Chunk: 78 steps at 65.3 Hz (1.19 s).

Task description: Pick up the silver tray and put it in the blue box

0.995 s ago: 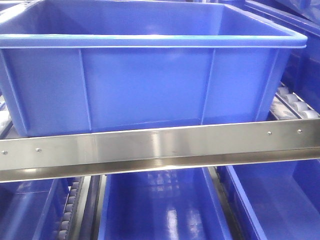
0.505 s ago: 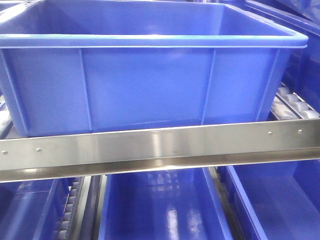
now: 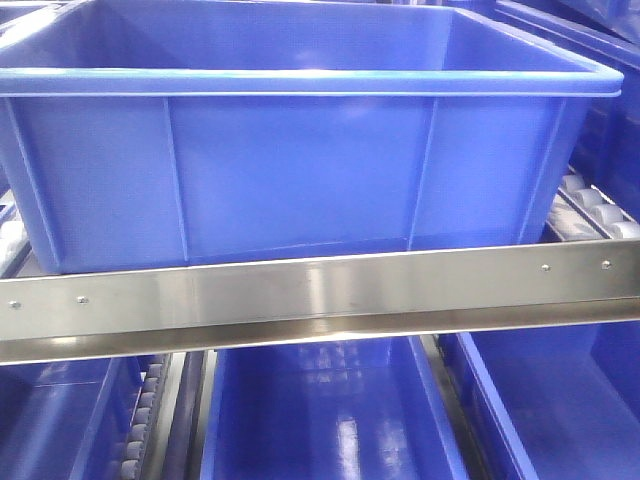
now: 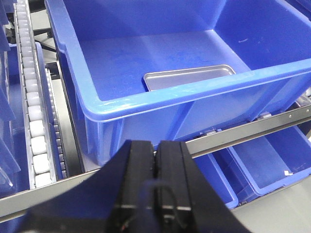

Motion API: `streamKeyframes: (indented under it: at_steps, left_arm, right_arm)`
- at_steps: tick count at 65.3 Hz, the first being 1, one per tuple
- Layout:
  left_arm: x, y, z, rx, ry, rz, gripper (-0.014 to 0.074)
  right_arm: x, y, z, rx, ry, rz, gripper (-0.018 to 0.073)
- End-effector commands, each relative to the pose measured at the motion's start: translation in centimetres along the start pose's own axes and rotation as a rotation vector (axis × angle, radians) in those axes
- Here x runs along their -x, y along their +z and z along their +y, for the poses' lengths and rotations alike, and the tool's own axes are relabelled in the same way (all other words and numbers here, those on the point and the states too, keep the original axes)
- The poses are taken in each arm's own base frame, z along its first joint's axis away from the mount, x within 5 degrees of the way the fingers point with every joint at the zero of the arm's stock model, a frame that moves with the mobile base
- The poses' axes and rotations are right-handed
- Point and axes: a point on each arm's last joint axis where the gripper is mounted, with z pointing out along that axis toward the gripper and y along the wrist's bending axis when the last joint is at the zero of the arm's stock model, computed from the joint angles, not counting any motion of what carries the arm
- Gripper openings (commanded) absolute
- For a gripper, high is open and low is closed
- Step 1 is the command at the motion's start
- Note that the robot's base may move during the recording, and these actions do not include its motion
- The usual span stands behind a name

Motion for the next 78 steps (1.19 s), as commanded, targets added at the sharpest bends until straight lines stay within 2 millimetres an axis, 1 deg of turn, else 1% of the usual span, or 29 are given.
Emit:
streamKeyframes:
  at_steps: [1,5,9,16,25,29,32,41,47,50,78]
  left_arm:
    - [1.5,-0.6,-0.2,-0.023,0.003,-0.115,-0.0105]
    - [1.4,-1.1,0.0,-0.01,0.017,-0.147,-0.0105]
    - [0.8,-1.5,0.3,0.009,0.044,-0.196,-0.0105]
    - [-1.3,-2.0,1.0,0.065,0.057,-0.274,-0.0105]
    - [-5.2,-2.9,2.0,0.19,0.086,-0.387,-0.0105]
    - [-7.0,-3.0,2.4,0.234,0.07,-0.42,-0.0105]
    - [-8.5,-2.9,2.6,0.259,0.051,-0.428,-0.0105]
    - [-12.0,-2.4,3.2,0.325,-0.019,-0.452,-0.0105]
    - [-13.6,-1.5,3.9,0.37,-0.047,-0.486,-0.0105]
    - [-13.9,-1.4,3.9,0.376,-0.055,-0.447,-0.0105]
    - [-13.9,-1.4,3.9,0.373,-0.073,-0.449,-0.0105]
  right_arm:
    - [1.7,-0.3,0.3,0.025,-0.025,-0.115,0.0049]
    - [1.7,-0.3,0.3,0.025,-0.025,-0.115,0.0049]
    - [1.7,-0.3,0.3,0.025,-0.025,-0.115,0.0049]
    - [1.7,-0.3,0.3,0.025,-0.025,-0.115,0.0049]
    - [1.7,-0.3,0.3,0.025,-0.025,-0.115,0.0049]
    - [1.7,-0.3,0.3,0.025,-0.025,-0.115,0.0049]
    - [1.7,-0.3,0.3,0.025,-0.025,-0.115,0.0049]
    - [1.7,-0.3,0.3,0.025,-0.025,-0.115,0.0049]
    - [1.7,-0.3,0.3,0.024,-0.025,-0.114,0.0049]
    - [1.7,-0.3,0.3,0.024,-0.025,-0.111,0.0049]
    - [1.6,-0.3,0.3,0.023,-0.025,-0.108,0.0049]
